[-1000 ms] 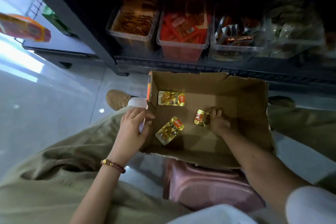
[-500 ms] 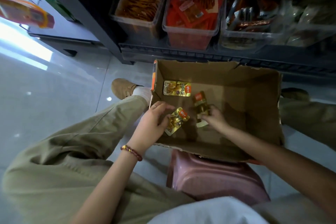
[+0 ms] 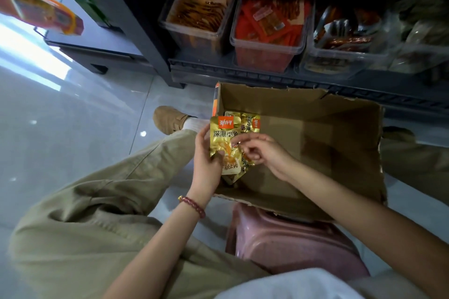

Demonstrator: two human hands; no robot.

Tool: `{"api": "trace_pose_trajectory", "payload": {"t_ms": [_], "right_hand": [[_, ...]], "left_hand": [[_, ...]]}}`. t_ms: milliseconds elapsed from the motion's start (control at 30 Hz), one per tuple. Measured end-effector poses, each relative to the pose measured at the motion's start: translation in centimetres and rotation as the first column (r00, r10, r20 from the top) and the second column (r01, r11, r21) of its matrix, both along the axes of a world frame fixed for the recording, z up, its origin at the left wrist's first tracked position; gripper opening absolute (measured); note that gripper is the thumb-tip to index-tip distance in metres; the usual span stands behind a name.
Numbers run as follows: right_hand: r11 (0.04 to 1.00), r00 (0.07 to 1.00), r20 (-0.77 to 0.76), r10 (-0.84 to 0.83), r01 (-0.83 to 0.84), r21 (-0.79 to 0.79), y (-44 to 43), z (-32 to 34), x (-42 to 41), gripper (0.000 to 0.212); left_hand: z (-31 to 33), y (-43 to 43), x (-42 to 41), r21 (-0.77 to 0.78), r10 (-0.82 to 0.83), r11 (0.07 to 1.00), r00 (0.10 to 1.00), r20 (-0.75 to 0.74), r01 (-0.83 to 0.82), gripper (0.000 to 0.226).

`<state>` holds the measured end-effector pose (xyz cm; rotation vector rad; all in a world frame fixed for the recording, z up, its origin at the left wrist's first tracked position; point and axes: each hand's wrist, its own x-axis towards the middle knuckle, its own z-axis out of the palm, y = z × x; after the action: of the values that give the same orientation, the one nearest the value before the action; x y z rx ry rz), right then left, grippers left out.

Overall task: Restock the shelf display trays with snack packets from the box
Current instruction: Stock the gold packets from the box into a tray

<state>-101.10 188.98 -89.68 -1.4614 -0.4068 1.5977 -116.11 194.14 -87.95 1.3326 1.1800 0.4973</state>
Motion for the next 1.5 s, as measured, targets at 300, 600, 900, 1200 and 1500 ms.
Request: {"api": "trace_pose_trajectory", "payload": {"t_ms": [300, 600, 900, 1200, 1500], "right_hand": [[0.756, 0.578, 0.508, 0.639, -0.353, -0.551, -0.4, -12.5, 2.1, 0.045], [0.717, 0.471, 0.624, 0.624, -0.026, -0.697, -0.9, -13.8, -3.9, 0.088], [0.923, 0.717, 0.612, 0.333, -0.113, -0.369, -1.6, -14.4, -0.8, 0.020], [0.997, 0.958, 0.286, 0.025, -0.043, 0.057, 0.0, -1.1, 5.2, 0.017], [0.948, 0.923, 0.384, -0.016, -0.108, 0.298, 1.3, 4.7, 5.0, 0.005]], "left_hand": [[-0.6, 4.2, -2.0, 0.289, 0.140, 0.952, 0.984, -0.110, -0.103, 0.064], [-0.7, 5.4, -2.3, 0.262, 0.233, 0.948, 0.954, -0.186, -0.180, 0.059], [-0.2, 5.5, -0.8, 0.338, 0.167, 0.938, 0.951, -0.261, -0.072, 0.048], [0.6, 3.0, 0.7, 0.359, -0.132, 0.913, 0.973, -0.187, 0.193, 0.023], [1.7, 3.5, 1.2, 0.366, 0.028, 0.930, 0.993, -0.114, 0.016, 0.036]]}}
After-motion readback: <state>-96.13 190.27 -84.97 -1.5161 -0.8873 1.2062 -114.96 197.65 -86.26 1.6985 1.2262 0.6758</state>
